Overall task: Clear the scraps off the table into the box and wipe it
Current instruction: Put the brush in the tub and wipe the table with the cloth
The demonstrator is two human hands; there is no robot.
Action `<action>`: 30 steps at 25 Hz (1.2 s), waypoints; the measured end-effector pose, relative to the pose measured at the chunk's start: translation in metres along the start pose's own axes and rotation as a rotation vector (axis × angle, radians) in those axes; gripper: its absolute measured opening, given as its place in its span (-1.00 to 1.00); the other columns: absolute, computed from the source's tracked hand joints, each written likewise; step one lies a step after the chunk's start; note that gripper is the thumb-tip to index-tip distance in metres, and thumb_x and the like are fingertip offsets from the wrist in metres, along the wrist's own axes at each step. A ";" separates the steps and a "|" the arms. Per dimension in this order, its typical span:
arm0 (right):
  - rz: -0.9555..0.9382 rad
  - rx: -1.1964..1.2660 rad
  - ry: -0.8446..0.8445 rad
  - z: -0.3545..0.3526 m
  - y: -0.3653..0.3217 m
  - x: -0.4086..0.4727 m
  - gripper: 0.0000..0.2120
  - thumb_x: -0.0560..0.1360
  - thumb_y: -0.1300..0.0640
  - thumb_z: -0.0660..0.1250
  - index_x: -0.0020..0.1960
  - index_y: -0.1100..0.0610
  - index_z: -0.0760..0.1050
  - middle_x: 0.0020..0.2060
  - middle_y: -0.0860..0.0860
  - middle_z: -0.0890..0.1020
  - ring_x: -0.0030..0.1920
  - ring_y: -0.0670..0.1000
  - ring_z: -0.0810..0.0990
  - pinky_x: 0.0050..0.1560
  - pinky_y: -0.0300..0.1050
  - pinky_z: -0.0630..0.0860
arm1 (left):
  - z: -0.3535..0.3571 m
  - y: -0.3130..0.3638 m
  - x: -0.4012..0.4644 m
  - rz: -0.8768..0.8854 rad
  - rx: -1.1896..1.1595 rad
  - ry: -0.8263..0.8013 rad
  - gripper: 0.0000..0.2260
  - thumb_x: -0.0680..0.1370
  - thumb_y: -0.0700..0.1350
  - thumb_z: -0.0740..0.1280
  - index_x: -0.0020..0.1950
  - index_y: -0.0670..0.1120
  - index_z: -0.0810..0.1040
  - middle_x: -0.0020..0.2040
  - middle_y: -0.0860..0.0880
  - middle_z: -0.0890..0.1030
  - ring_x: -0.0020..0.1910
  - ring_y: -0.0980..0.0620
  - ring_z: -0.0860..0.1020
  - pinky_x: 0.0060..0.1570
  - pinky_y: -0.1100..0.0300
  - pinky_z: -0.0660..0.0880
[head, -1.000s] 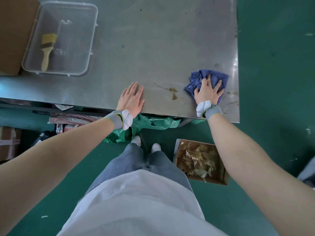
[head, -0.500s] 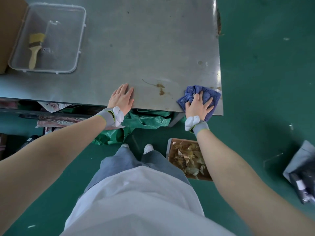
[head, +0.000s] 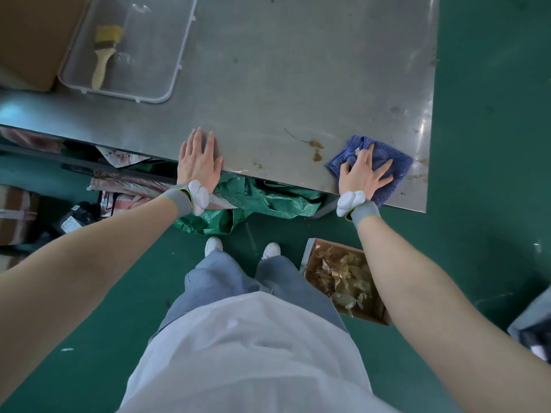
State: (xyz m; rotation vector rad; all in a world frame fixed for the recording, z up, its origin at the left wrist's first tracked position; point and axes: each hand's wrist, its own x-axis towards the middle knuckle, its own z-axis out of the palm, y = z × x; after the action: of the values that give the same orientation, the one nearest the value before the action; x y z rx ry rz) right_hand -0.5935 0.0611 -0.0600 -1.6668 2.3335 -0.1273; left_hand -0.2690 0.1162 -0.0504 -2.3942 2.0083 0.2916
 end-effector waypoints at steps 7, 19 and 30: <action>-0.183 -0.027 -0.036 0.020 -0.079 -0.005 -0.60 0.55 0.05 0.17 0.35 0.13 0.27 0.54 -0.03 0.15 0.51 0.37 -0.04 0.39 0.43 -0.02 | -0.008 -0.037 -0.003 0.012 -0.007 -0.062 -0.50 0.62 -0.01 0.15 0.51 -0.18 0.21 0.50 -0.22 0.23 0.51 -0.22 0.18 0.46 -0.09 0.20; -0.669 -0.067 -0.215 0.048 -0.228 -0.065 -0.50 0.57 0.03 0.18 0.47 0.10 0.18 0.54 0.01 0.15 0.53 0.31 -0.06 0.44 0.39 -0.05 | -0.028 -0.112 -0.009 -0.058 -0.051 -0.002 -0.58 0.63 -0.09 0.13 0.46 -0.21 0.28 0.48 -0.20 0.29 0.49 -0.17 0.22 0.45 -0.05 0.18; -0.935 -0.102 -0.179 0.063 -0.267 -0.125 -0.64 0.51 0.03 0.25 0.26 0.11 0.39 0.32 -0.01 0.47 0.39 0.24 0.27 0.27 0.22 0.28 | -0.039 -0.174 -0.017 -0.108 -0.108 -0.024 -0.70 0.58 -0.15 0.18 0.28 -0.21 0.40 0.36 -0.19 0.41 0.38 -0.18 0.34 0.34 -0.08 0.29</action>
State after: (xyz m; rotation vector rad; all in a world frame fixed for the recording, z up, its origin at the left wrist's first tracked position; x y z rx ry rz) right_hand -0.2946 0.0947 -0.0391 -2.5508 1.2895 -0.0314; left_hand -0.0966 0.1591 -0.0295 -2.5380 1.8919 0.4356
